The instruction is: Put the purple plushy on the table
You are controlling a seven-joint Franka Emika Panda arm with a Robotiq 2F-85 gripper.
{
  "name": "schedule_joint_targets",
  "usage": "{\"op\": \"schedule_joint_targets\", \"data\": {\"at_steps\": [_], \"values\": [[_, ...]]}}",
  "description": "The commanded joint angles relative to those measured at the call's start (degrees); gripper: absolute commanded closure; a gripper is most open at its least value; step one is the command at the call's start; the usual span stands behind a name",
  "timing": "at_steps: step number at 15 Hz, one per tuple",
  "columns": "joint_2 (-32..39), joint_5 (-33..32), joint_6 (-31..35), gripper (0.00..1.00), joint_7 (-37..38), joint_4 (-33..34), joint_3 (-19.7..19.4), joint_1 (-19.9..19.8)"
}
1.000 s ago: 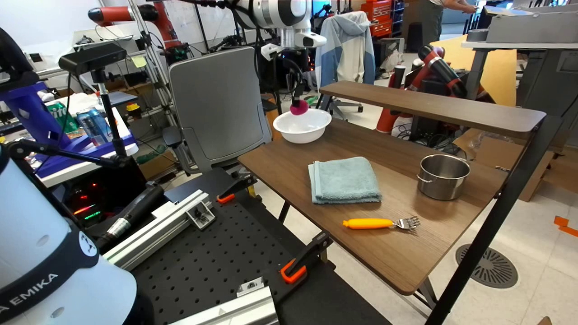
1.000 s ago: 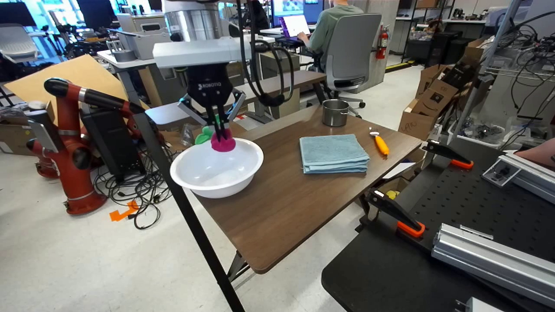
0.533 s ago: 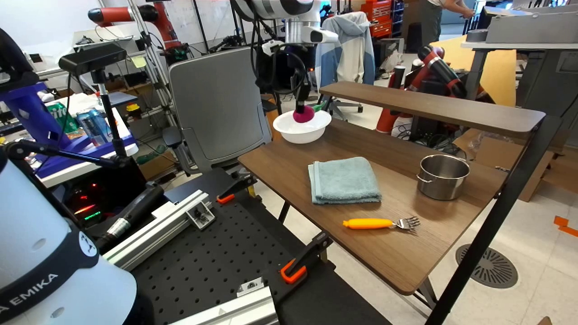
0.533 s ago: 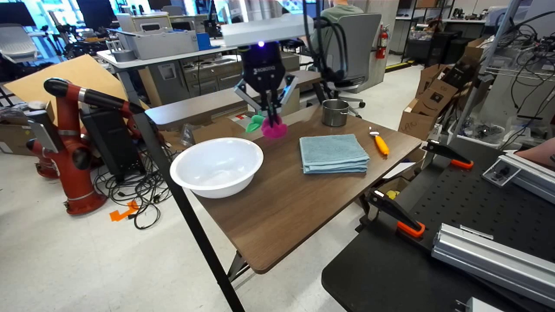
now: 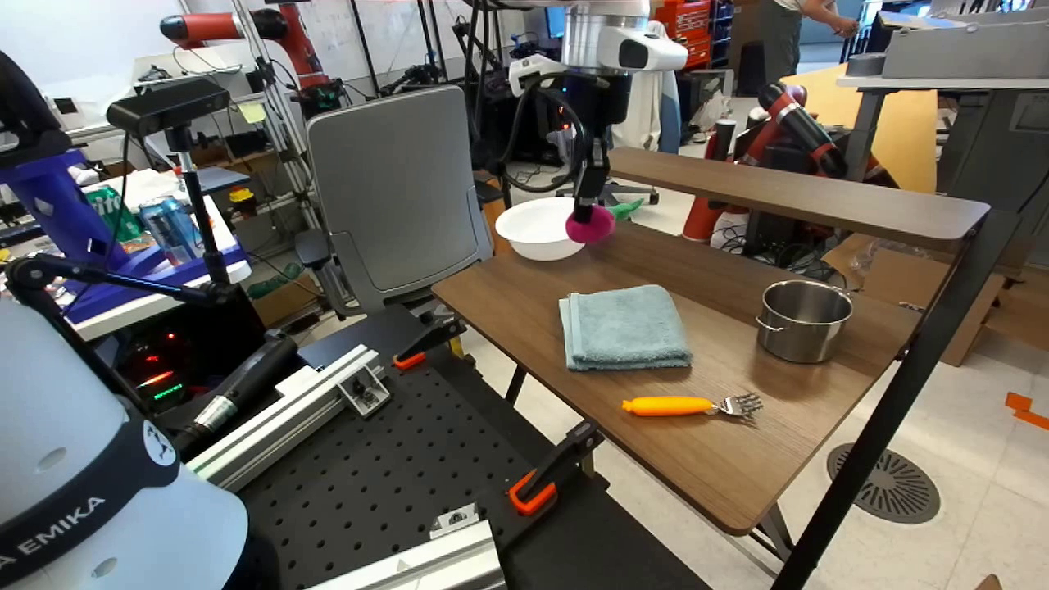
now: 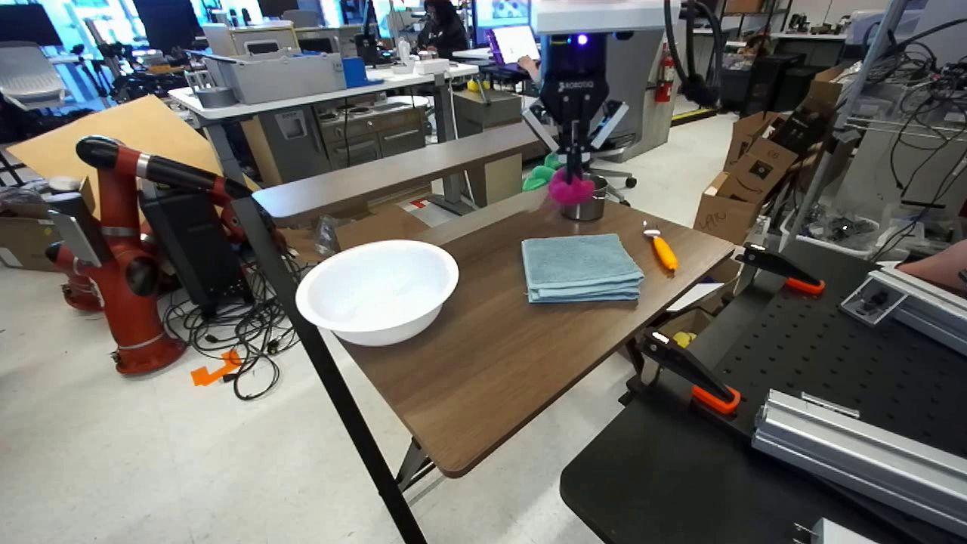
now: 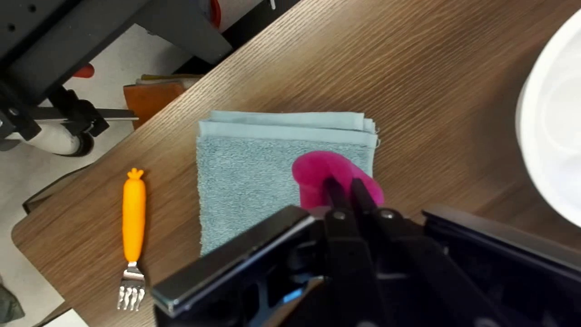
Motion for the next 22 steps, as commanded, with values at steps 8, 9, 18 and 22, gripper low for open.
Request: {"op": "schedule_joint_targets", "data": {"at_steps": [8, 9, 18, 22], "values": [[4.8, 13.3, 3.0, 0.99, -9.1, 2.2, -1.3, -7.9], [5.4, 14.1, 2.8, 0.99, -9.1, 3.1, -1.4, -8.2], [16.9, 17.9, 2.3, 0.99, -7.6, 15.6, -1.8, -10.3], [21.3, 19.3, 2.3, 0.99, -6.9, 20.4, -1.5, -10.9]]}}
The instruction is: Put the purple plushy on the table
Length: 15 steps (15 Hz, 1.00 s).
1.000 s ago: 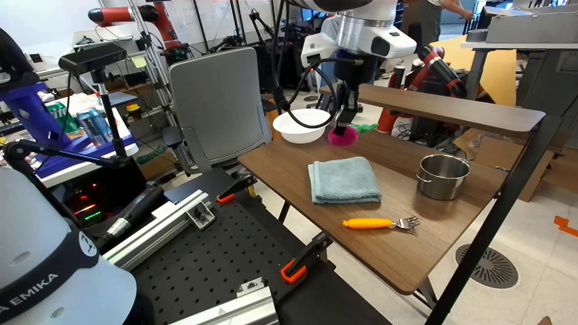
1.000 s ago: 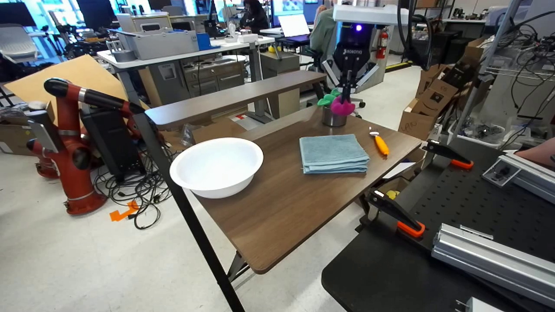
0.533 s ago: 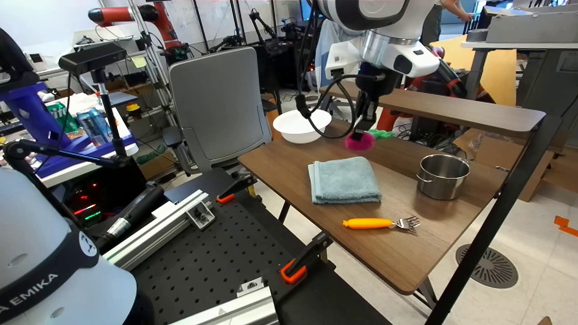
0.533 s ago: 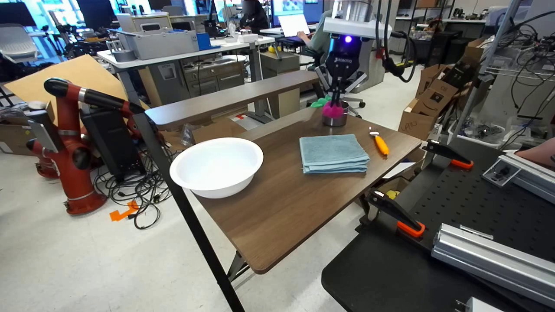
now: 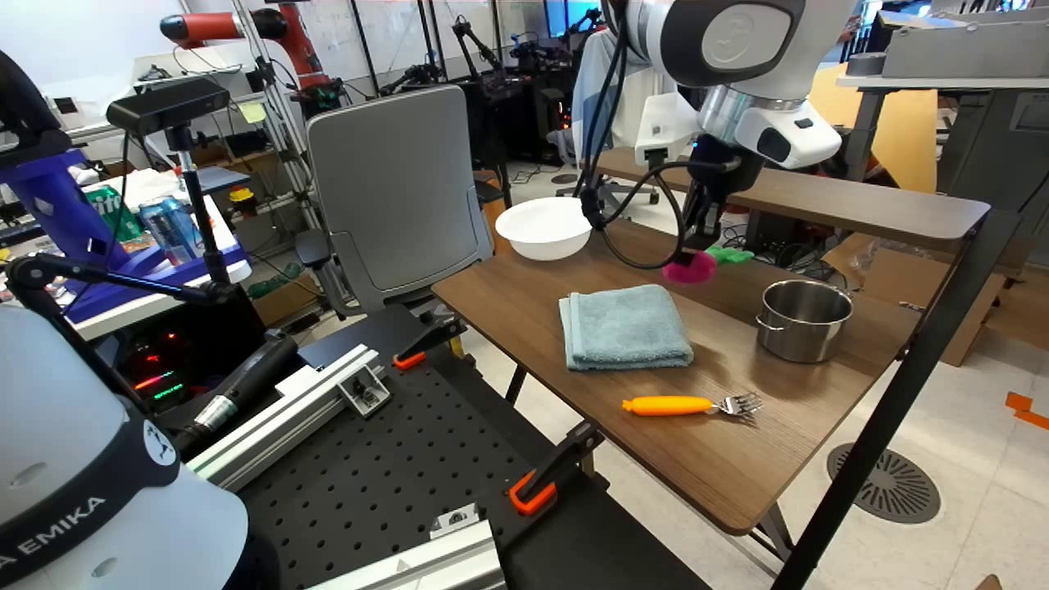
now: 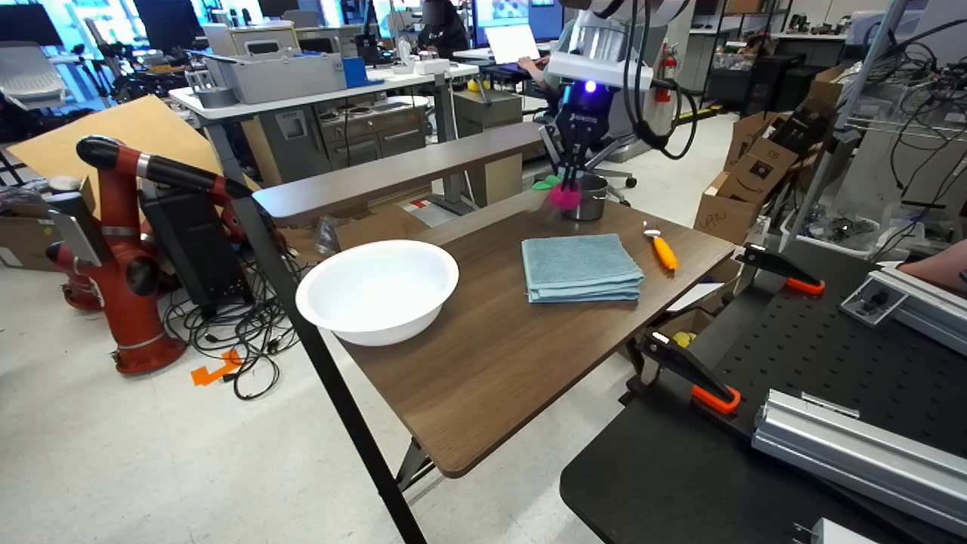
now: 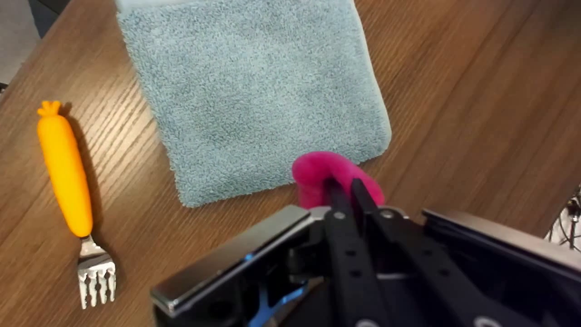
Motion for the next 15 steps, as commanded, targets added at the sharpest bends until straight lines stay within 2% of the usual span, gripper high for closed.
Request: {"op": "schedule_joint_targets", "data": {"at_steps": [1, 10, 11, 12, 13, 15], "values": [[4.5, 1.9, -0.1, 0.99, 1.6, 5.0, 0.3, 0.0], [14.6, 2.0, -0.2, 0.99, 7.4, 14.5, 0.9, 0.8], [15.2, 2.0, -0.2, 0.69, 7.5, 14.9, 0.9, 0.7], [15.5, 2.1, 0.2, 0.68, 7.8, 15.0, 1.0, 0.7], [15.8, 2.2, 0.2, 0.63, 7.9, 15.0, 1.1, 0.5], [15.8, 2.9, 0.4, 0.48, 7.7, 15.1, 1.4, 0.0]]}}
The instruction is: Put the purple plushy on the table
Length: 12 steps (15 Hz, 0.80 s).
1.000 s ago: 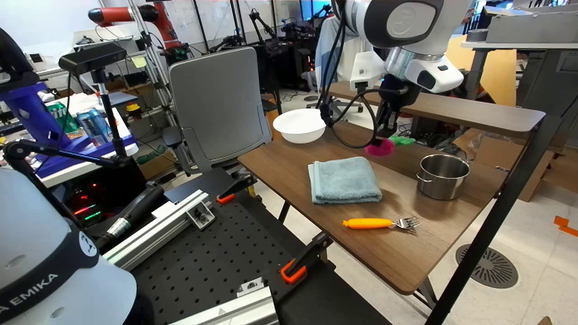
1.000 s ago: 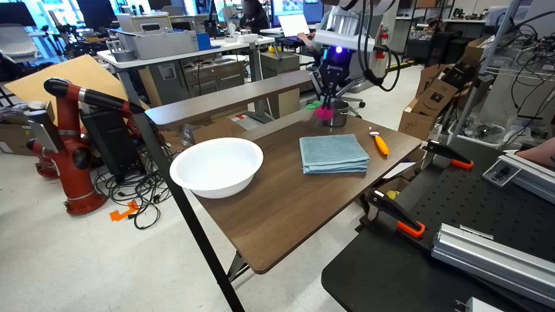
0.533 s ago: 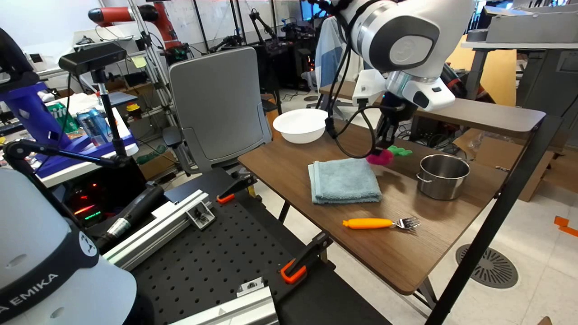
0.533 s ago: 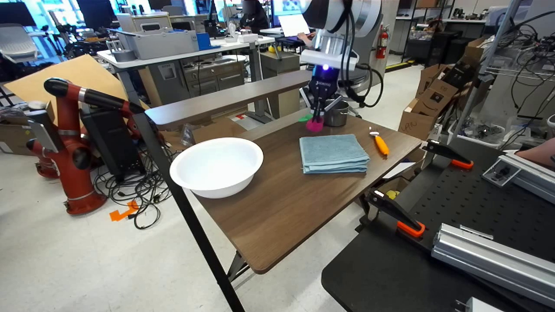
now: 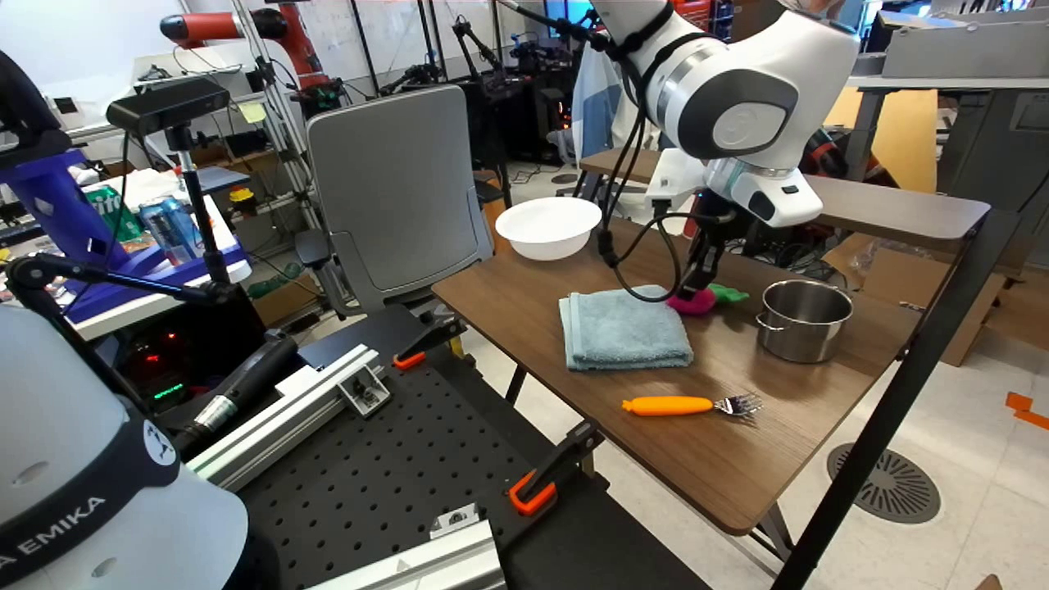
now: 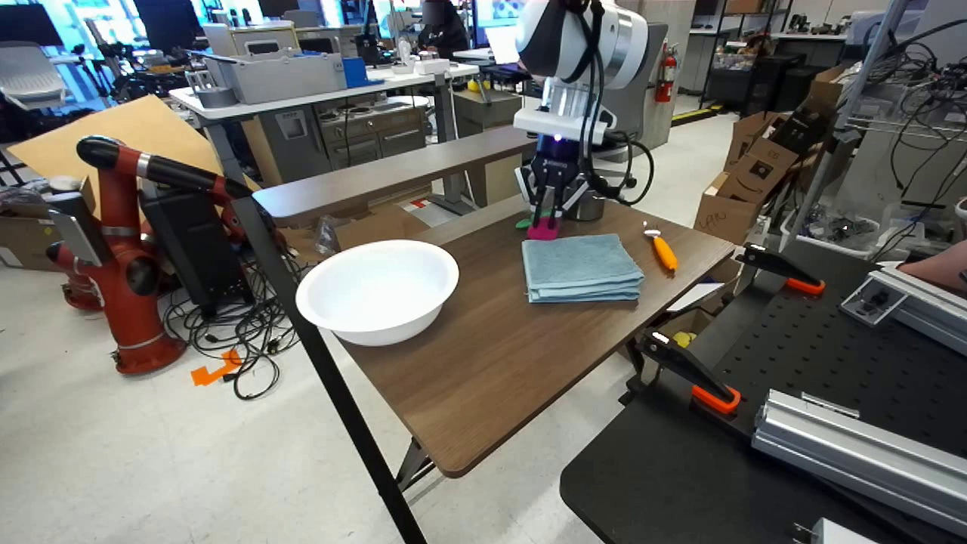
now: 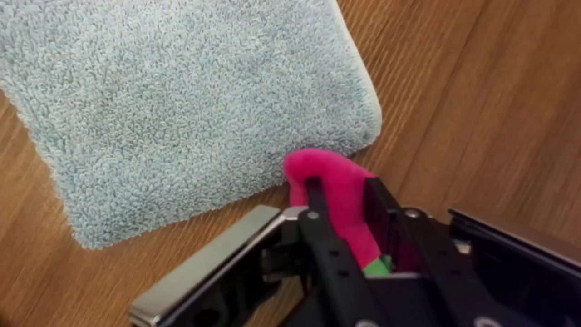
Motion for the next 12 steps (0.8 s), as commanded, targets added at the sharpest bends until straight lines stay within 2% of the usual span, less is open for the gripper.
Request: {"op": "schedule_joint_targets", "data": {"at_steps": [1, 5, 7, 12], "values": [[1.1, 2.3, 0.4, 0.4, 0.4, 1.4, 0.8, -1.0], [-0.8, 3.1, 0.8, 0.1, 0.7, -0.2, 0.5, -1.0], [-2.4, 3.3, 0.7, 0.0, 0.9, -1.4, 0.5, -1.0], [-11.0, 5.2, 0.9, 0.0, -2.9, -8.5, 2.4, -1.7]]}}
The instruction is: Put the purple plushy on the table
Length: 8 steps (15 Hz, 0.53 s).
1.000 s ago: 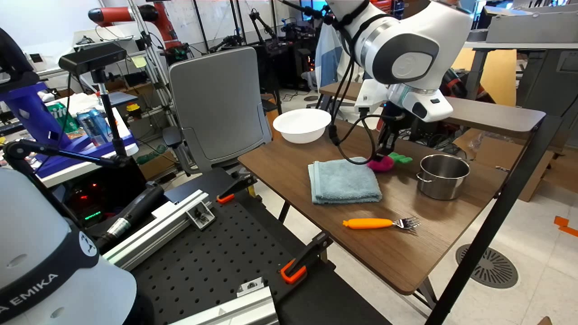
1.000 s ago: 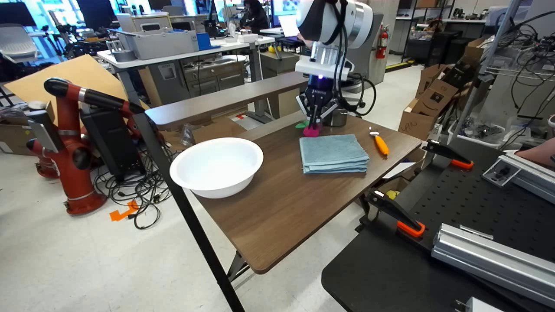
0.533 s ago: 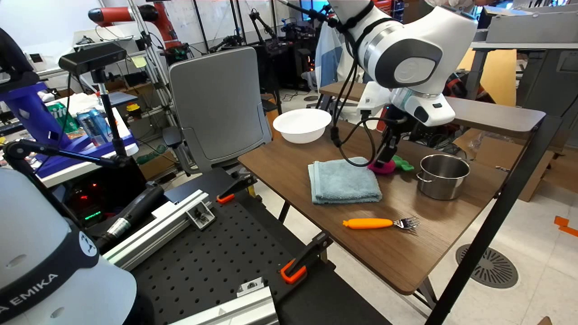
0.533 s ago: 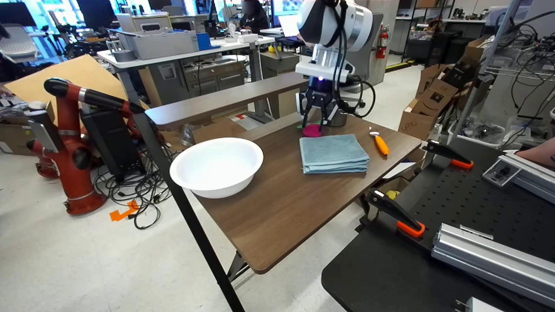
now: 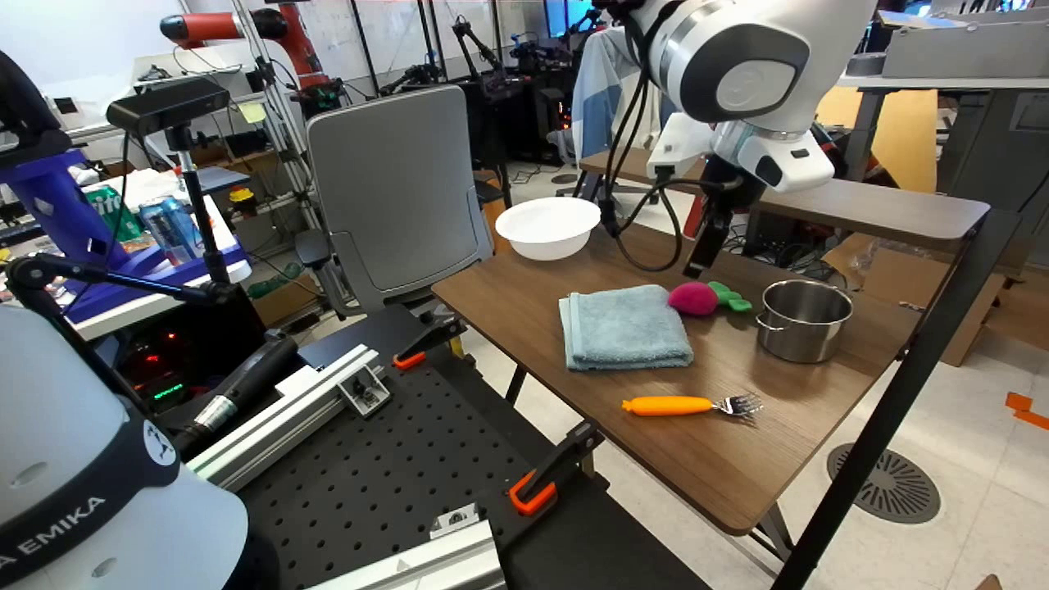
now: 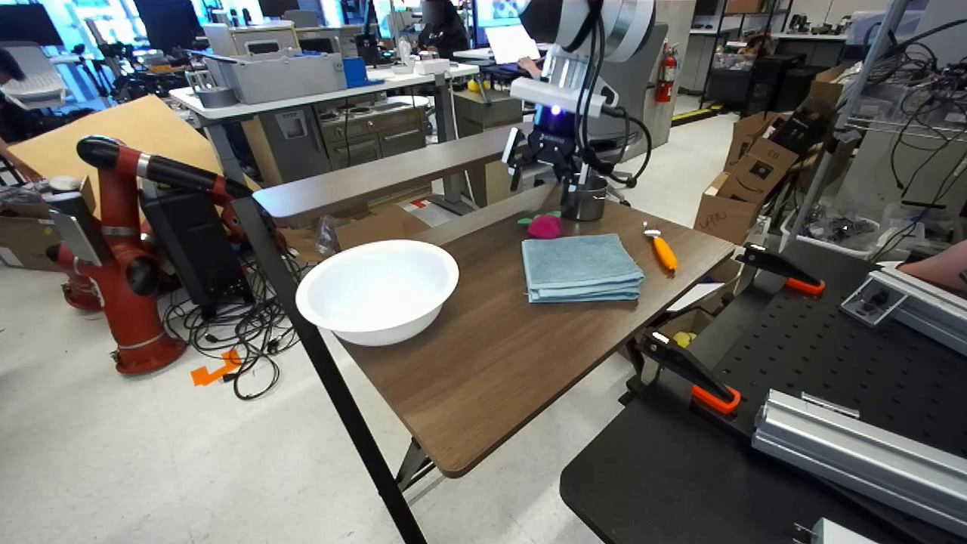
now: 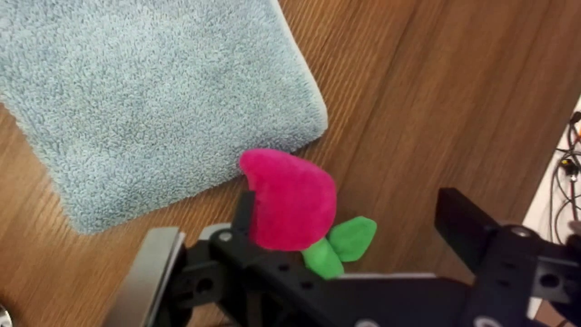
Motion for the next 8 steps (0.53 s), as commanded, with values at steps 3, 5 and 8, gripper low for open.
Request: {"op": "schedule_joint_targets", "data": {"at_steps": [3, 5, 8], "values": [[-14.0, 4.2, 1.0, 0.0, -6.1, -13.5, 2.9, -0.6], [-11.5, 2.6, -0.7, 0.0, -4.0, -9.8, 1.7, 0.7], [-15.1, 2.8, -0.9, 0.0, -5.3, -14.1, 2.3, 1.0]]}}
